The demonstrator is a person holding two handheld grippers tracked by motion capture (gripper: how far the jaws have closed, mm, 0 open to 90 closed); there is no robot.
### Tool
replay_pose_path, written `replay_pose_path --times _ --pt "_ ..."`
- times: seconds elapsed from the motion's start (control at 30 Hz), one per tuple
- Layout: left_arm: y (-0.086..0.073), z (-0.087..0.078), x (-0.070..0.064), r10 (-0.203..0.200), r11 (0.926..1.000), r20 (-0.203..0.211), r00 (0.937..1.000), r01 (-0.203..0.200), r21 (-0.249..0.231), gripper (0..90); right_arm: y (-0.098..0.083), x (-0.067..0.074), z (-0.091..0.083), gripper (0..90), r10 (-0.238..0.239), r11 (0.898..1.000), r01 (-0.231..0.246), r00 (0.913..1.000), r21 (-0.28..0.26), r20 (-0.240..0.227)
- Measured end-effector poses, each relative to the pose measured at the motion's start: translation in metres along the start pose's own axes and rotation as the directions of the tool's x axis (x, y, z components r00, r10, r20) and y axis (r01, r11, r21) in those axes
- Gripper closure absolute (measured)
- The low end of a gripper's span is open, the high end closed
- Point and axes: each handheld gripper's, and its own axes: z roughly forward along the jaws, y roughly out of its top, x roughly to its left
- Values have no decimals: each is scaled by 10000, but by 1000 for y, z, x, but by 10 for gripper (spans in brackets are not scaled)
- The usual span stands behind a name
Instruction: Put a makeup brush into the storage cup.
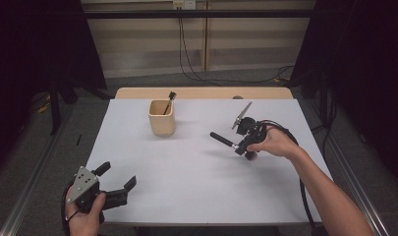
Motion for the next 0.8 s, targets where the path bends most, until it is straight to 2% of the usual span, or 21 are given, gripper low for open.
replay_pose_path --times 0.1,0.3,0.5,0.57,0.63,0.7,0.8 --pt "0 0 0 -38 10000 -37 10000 38 -10 21 -3 -1 -3 718 253 9984 -255 9997 -495 -32" --pt "0 -1 0 -44 10000 -36 10000 45 22 21 -7 2 -3 718 466 9933 -450 9988 -1061 132" --pt "0 -1 1 -62 10000 -77 10000 62 11 22 -10 2 -10 718 710 9780 -670 9974 -1973 130" --pt "0 -1 1 -82 10000 -68 9999 81 -26 22 -12 3 -9 718 932 9749 -913 9956 -2031 -2" --pt "0 -2 1 -113 9999 -74 9999 113 -31 22 -14 4 -5 718 933 9753 -887 9956 -2023 132" --pt "-1 -3 2 -124 9999 -98 9999 124 -11 22 -16 4 -4 718 980 9688 -932 9951 -2298 93" --pt "-1 -2 2 -186 9998 -116 9998 186 -22 21 -20 5 -6 718 1141 9524 -1107 9935 -2840 -46"
